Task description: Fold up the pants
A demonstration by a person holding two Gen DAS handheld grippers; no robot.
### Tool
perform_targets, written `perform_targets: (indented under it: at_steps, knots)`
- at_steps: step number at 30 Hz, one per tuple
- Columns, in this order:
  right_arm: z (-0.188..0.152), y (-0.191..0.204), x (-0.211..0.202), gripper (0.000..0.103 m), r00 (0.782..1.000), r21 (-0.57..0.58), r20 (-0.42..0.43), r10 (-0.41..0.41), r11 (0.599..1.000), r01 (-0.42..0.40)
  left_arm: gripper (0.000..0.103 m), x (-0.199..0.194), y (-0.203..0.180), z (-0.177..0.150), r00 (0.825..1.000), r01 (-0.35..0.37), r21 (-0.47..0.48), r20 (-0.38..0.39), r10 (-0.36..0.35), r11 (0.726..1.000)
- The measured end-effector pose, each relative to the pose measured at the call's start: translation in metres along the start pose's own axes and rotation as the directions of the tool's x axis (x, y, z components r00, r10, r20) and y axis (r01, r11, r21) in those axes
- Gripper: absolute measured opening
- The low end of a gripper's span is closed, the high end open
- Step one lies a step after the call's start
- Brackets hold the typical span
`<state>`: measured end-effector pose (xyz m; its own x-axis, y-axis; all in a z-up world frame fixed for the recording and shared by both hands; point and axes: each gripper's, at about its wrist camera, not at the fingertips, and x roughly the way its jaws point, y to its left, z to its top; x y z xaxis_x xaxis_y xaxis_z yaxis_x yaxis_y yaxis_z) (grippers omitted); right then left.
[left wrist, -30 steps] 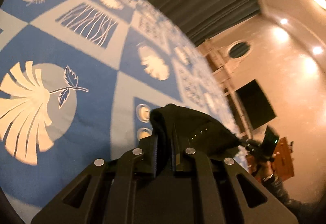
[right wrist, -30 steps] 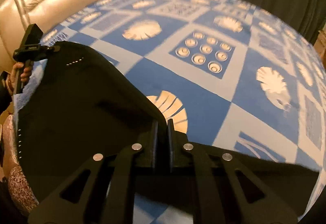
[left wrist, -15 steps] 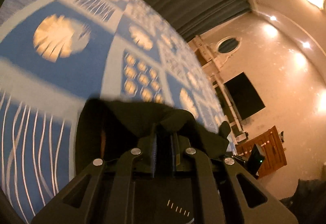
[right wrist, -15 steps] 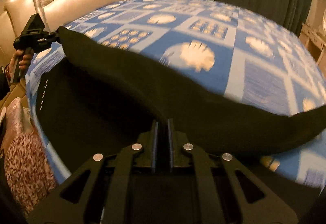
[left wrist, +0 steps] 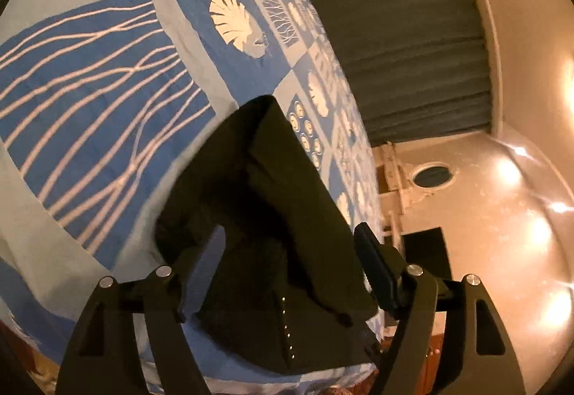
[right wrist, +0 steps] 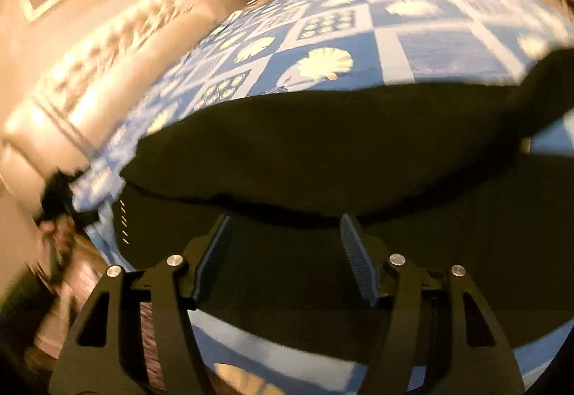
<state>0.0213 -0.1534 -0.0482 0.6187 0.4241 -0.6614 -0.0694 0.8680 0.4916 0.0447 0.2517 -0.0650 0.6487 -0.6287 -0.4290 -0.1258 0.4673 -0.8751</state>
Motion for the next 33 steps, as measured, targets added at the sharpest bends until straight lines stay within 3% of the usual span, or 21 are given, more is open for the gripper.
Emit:
perform_targets:
  at_steps: [7,11,12,14,16,20,22,24,29,30,33]
  knots:
    - [-0.002,-0.029,0.004,0.063,0.996,0.217,0.024,0.081,0.973,-0.084,0.073,0.050,-0.011,0.007,0.998,-0.058,-0.060,0.018,0.059,0.997]
    - [-0.002,-0.050,0.009,0.064,0.989,0.367,0.058,0.133,0.919,-0.145,0.072,0.058,-0.002,0.006,0.995,-0.075,-0.107,0.063,0.082,0.991]
    - [-0.003,-0.054,0.010,0.064,0.988,0.392,0.065,0.138,0.907,-0.152,0.068,0.057,-0.002,0.007,0.992,-0.078,-0.111,0.086,0.088,0.991]
    - [-0.002,-0.061,0.011,0.064,0.985,0.455,0.094,0.143,0.874,-0.170,0.029,0.057,0.000,0.008,0.992,-0.074,-0.119,0.092,0.085,0.990]
    - [-0.002,-0.063,0.012,0.064,0.983,0.495,0.113,0.142,0.850,-0.180,0.021,0.059,0.008,0.010,0.991,-0.097,-0.145,0.079,0.110,0.985]
    - [-0.004,-0.064,0.018,0.064,0.978,0.559,0.146,0.148,0.803,-0.205,0.018,0.058,0.021,0.007,0.993,-0.063,-0.209,0.083,0.082,0.976]
    - [-0.009,-0.061,0.021,0.064,0.970,0.599,0.168,0.176,0.763,-0.242,0.018,0.059,0.021,0.007,0.993,-0.064,-0.212,0.084,0.083,0.975]
    - [-0.008,-0.055,0.029,0.064,0.968,0.609,0.155,0.197,0.752,-0.251,0.018,0.060,0.020,0.007,0.992,-0.080,-0.198,0.076,0.097,0.977]
    - [-0.007,-0.059,0.043,0.062,0.969,0.663,0.191,0.156,0.707,-0.245,0.017,0.062,0.023,0.009,0.993,-0.085,-0.200,0.066,0.100,0.976]
    - [-0.006,-0.063,0.045,0.053,0.973,0.669,0.188,0.136,0.707,-0.228,0.017,0.061,0.022,0.009,0.993,-0.084,-0.199,0.067,0.099,0.976]
    - [-0.009,-0.071,0.053,0.012,0.975,0.703,0.184,0.124,0.677,-0.218,0.014,0.058,0.017,0.010,0.993,-0.077,-0.180,0.077,0.092,0.981]
